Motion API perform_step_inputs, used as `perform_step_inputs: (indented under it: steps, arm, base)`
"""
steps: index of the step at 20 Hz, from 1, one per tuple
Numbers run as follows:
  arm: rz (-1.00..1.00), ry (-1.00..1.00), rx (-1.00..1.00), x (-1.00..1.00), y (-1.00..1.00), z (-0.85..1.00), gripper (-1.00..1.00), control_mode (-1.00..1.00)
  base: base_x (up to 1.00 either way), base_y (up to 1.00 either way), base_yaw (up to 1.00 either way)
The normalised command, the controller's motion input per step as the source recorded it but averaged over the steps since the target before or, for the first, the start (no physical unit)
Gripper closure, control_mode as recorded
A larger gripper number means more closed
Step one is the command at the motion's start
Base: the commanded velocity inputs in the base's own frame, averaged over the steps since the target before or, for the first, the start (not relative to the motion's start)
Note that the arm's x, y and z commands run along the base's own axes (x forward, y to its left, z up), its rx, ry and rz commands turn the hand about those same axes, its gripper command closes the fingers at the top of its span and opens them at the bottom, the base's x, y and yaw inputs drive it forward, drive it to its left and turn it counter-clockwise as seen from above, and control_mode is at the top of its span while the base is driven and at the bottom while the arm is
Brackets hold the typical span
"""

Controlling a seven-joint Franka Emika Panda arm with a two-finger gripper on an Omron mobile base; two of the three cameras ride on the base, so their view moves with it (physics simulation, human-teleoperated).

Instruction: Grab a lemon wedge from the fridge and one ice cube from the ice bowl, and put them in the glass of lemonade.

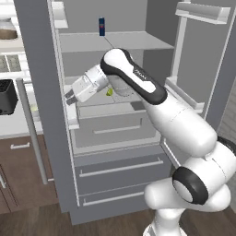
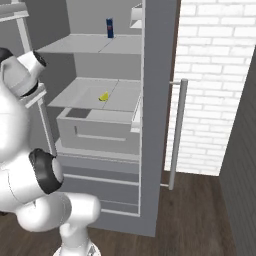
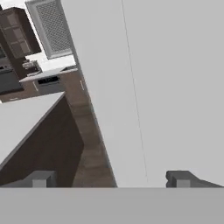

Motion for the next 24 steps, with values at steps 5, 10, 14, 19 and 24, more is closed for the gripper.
perform_step_inputs:
  steps: [5,10,14,19,24]
  arm:
    - [-0.12,-0.08,0.00,-0.70,-0.64,0.34,-1.00,-1.00]
    - [-0.30,0.00,0.00,-0.64,-0.88,0.06,-1.00,-1.00]
    - [-0.46,0.07,-0.02,-0.37,-0.72,-0.02,-1.00,-1.00]
    - [-0.63,0.12,-0.14,-0.11,-0.57,-0.07,-1.00,-1.00]
    - [-0.68,0.30,-0.17,0.07,-0.65,0.00,-1.00,-1.00]
  base:
    - [0.00,0.00,0.00]
    - [0.00,0.00,0.00]
    - [0.00,0.00,0.00]
    - [0.00,0.00,0.00]
    - [0.00,0.00,0.00]
